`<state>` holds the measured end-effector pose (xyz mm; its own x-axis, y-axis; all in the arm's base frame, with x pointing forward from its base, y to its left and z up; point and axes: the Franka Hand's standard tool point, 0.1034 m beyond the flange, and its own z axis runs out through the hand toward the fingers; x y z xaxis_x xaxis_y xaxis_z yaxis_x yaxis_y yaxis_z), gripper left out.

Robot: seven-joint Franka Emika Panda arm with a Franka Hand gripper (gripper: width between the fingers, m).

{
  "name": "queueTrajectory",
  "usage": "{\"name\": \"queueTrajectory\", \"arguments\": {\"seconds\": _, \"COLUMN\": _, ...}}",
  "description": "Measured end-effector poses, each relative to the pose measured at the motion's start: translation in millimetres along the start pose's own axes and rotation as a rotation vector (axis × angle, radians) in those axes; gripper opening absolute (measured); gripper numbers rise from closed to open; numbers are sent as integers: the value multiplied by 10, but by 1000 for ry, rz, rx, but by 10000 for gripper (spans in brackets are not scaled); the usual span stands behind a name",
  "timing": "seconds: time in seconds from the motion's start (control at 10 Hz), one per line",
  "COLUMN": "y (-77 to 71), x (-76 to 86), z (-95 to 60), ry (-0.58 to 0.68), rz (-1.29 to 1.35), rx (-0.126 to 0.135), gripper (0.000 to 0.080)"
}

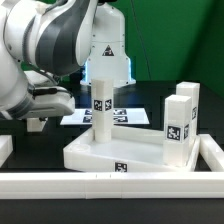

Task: Assemble desk

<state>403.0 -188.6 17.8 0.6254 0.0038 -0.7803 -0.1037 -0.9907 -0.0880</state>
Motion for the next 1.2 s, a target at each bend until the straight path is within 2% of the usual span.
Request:
{"name": "queueTrajectory", "arguments": {"seconds": 0.7, "y": 1, "x": -3, "z": -12, "ry": 2, "rz": 0, "rx": 1, "gripper": 288}}
{"name": "queueTrajectory", "arguments": {"seconds": 0.8, "y": -42, "x": -85, "z": -181, "ry": 3, "rz": -22, "rx": -2, "gripper": 288}}
{"name": "queueTrajectory", "arguments": {"seconds": 0.9, "y": -127, "x": -209, "z": -471, "ry": 42, "rz": -43, "rx": -5, "gripper": 288}}
{"name": "queueTrajectory", "arguments": {"seconds": 1.0, "y": -155, "x": -321, "z": -682, "ry": 81, "rz": -47, "rx": 3, "gripper": 288}}
{"name": "queueTrajectory", "arguments": {"seconds": 1.1, "y": -170, "x": -419, "z": -826, "ry": 103, "rz": -47, "rx": 0, "gripper": 288}}
{"name": "queueTrajectory", "arguments": {"seconds": 1.2, "y": -169, "x": -412, "z": -806, "ry": 111, "rz": -48, "rx": 1, "gripper": 288}}
